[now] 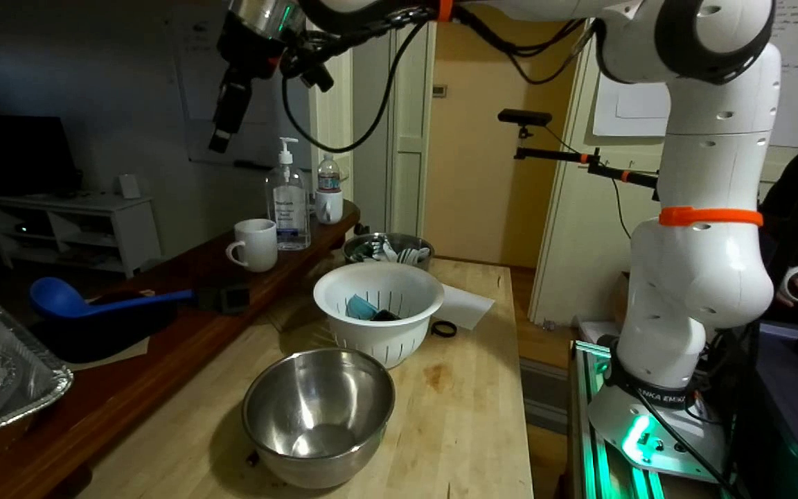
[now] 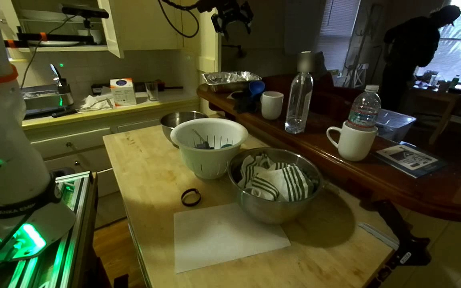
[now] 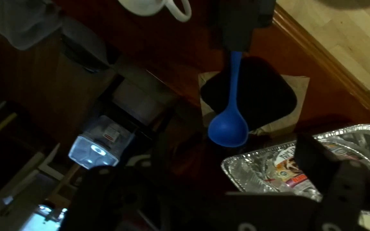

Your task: Pick up the pot holder and place it on the small silver bowl

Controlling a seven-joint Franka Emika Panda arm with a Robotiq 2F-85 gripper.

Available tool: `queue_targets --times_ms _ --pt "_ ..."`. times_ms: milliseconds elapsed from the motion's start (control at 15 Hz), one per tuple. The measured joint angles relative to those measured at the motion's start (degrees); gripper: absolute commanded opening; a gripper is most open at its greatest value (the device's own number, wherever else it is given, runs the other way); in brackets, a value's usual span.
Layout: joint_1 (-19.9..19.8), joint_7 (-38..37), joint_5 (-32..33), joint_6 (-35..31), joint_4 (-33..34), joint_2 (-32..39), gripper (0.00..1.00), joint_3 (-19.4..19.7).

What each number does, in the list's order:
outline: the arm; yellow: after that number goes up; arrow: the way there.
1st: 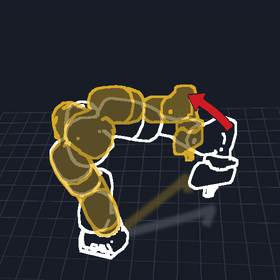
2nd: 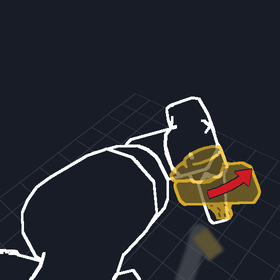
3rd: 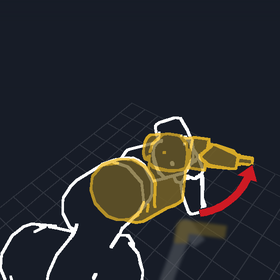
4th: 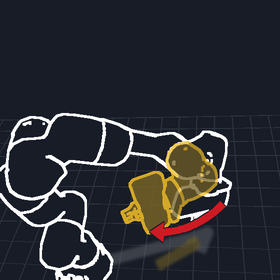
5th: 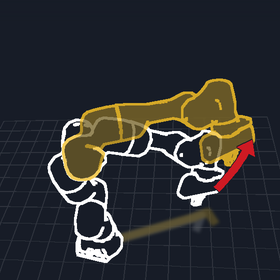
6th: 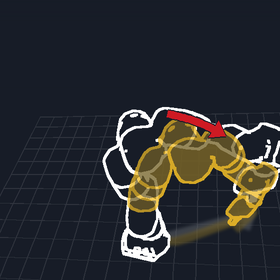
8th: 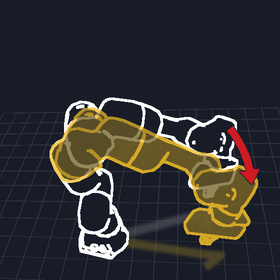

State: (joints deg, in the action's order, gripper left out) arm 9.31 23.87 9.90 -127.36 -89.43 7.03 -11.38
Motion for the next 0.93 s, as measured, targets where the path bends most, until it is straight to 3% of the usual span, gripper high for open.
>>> queue_targets --times_ms 333,667,933 --pt "2.40 9.28 0.09 6.02 13.33 10.17 1.00 -2.16" --pt "2.81 10.17 0.56 7.97 15.62 11.76 1.00 -2.07" --pt "6.48 8.61 1.29 11.44 20.63 18.52 1.00 -2.05"
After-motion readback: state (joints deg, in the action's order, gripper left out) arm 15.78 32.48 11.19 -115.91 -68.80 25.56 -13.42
